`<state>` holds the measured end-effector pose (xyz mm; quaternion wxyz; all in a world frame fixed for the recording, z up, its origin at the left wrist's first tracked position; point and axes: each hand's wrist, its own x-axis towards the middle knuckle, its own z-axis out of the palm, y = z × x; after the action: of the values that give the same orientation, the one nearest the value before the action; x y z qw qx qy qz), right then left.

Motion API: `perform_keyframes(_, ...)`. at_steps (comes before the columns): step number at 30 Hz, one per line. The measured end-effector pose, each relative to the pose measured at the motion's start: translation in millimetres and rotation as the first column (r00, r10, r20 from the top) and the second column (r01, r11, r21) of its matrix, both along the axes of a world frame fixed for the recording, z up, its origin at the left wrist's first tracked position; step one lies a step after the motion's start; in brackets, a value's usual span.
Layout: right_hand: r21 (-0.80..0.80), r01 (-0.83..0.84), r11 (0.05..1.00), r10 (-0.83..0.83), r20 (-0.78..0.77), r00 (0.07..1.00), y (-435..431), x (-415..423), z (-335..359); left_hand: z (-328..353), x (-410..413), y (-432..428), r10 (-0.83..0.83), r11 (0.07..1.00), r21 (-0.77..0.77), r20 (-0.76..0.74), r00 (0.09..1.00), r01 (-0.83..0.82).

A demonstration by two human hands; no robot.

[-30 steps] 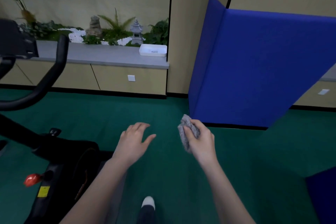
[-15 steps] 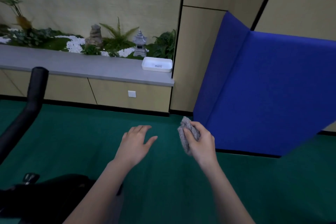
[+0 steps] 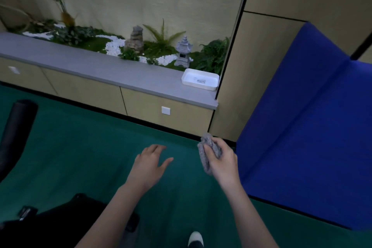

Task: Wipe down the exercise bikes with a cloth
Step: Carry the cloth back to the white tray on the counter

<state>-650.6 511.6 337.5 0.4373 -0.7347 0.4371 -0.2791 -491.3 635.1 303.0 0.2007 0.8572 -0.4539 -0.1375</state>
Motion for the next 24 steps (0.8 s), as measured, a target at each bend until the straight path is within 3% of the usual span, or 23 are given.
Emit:
perform_keyframes(11, -0.017, -0.116, 0.993, 0.117, 0.073, 0.99, -147, 53, 10, 25, 35, -136, 0.126, 0.988, -0.099, 0.03, 0.992, -0.123)
perform_keyframes(24, -0.011, -0.119, 0.993, 0.12, 0.062, 0.991, -252, 122, -3, 15, 104, -240, 0.113, 0.993, -0.028, 0.028, 0.993, -0.112)
